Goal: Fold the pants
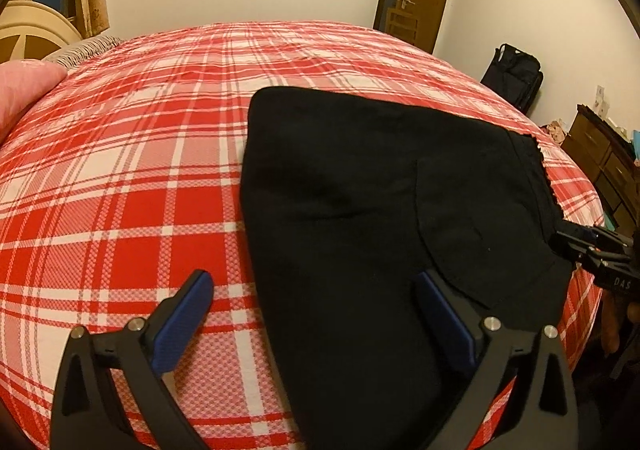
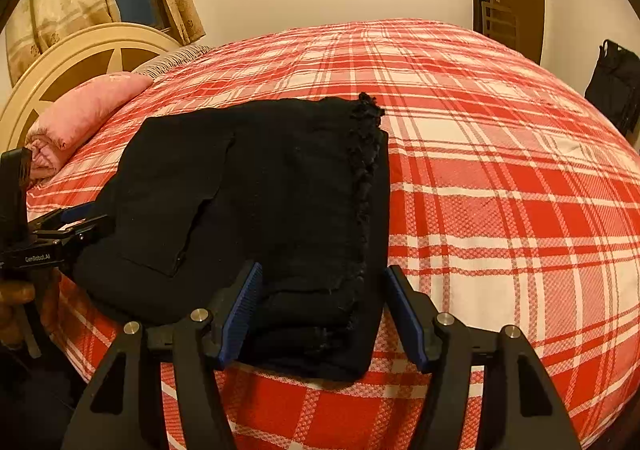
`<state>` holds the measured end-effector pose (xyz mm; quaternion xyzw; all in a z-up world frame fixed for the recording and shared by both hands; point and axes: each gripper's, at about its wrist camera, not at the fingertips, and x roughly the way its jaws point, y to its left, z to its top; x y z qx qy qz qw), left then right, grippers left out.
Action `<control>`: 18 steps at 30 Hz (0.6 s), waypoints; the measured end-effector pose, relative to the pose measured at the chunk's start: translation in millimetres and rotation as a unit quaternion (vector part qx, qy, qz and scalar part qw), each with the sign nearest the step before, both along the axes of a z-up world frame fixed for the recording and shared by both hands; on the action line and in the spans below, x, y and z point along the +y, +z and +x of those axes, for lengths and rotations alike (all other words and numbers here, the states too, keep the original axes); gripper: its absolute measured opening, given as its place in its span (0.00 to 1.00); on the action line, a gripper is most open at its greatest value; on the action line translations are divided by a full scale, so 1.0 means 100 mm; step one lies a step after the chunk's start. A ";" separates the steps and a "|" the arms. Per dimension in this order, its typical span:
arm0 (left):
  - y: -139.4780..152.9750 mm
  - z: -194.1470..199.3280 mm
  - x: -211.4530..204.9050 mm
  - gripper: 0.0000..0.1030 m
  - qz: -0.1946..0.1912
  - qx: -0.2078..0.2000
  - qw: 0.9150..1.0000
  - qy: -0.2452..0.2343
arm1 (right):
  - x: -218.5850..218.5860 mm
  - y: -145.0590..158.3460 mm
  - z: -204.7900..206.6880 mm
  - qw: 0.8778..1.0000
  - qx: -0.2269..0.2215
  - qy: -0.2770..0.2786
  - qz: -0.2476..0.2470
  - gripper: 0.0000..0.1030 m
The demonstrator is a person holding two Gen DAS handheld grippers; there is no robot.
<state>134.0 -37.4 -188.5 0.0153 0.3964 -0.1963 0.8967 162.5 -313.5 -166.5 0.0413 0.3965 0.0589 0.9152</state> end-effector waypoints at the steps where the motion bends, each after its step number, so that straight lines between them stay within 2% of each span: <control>1: 0.01 0.00 0.01 1.00 -0.001 0.001 1.000 0.000 | -0.02 0.00 0.00 1.000 0.002 0.000 0.005 0.61; 4: 0.03 0.00 0.02 1.00 0.002 0.001 1.000 -0.001 | -0.05 0.03 0.02 1.000 0.010 0.005 0.015 0.61; 8: 0.11 0.04 0.07 1.00 0.014 -0.014 1.000 0.003 | -0.06 0.16 0.00 1.000 -0.005 0.010 0.019 0.62; 13: 0.10 0.22 0.16 1.00 0.010 -0.009 1.000 0.008 | -0.24 0.24 0.21 0.998 -0.005 -0.012 0.059 0.63; 18: 0.04 0.45 0.25 1.00 -0.052 0.037 0.998 -0.002 | -0.45 0.18 0.41 0.995 0.017 -0.042 0.089 0.63</control>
